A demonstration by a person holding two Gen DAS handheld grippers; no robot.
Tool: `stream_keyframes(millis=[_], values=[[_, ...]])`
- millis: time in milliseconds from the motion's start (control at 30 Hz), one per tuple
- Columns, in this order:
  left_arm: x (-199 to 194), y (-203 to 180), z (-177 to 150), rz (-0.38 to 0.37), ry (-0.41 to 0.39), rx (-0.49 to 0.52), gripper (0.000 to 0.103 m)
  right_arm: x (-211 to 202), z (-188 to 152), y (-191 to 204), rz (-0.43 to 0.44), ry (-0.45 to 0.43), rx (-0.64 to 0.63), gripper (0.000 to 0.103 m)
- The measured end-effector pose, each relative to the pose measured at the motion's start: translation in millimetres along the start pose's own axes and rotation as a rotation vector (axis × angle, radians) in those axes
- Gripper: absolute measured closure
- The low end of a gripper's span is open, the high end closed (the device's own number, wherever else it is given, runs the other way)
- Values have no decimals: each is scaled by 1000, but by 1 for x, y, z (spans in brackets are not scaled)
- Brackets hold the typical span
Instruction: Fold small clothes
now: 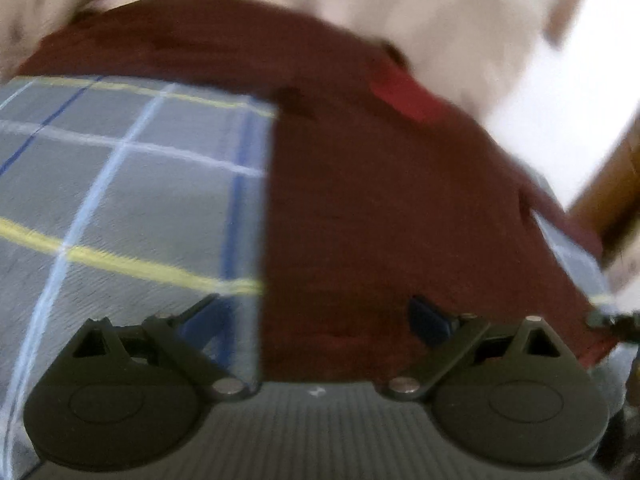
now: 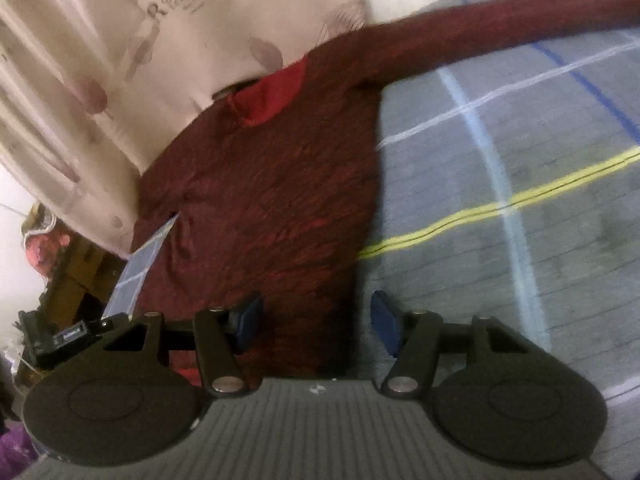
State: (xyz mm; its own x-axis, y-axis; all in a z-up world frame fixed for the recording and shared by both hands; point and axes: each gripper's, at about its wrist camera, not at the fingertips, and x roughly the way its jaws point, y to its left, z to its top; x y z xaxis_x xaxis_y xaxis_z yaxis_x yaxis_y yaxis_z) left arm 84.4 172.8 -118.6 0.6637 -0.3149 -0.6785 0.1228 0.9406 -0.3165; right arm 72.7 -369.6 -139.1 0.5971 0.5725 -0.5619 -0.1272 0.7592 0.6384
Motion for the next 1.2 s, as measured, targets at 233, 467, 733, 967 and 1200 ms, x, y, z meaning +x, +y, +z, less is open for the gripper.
stream_keyframes(millis=[233,467,733,967,1200], values=[[5,-9,1,-80,12,-24,87,20,-8,6,40,45,88,91],[-65,-26,-13,-127,-74,-49,87,-30,-17,18,193,-26,228,91],[-90,-33,-65,-83,-45,-5,87,-83,-63,38,208,-16,232,91],[-109,0,-78,-88,-180,-165,84,-72,-100,10,164,36,310,85],[-154,50,-17,15,-416,-291,20,-119,-88,19,176,-100,199,58]])
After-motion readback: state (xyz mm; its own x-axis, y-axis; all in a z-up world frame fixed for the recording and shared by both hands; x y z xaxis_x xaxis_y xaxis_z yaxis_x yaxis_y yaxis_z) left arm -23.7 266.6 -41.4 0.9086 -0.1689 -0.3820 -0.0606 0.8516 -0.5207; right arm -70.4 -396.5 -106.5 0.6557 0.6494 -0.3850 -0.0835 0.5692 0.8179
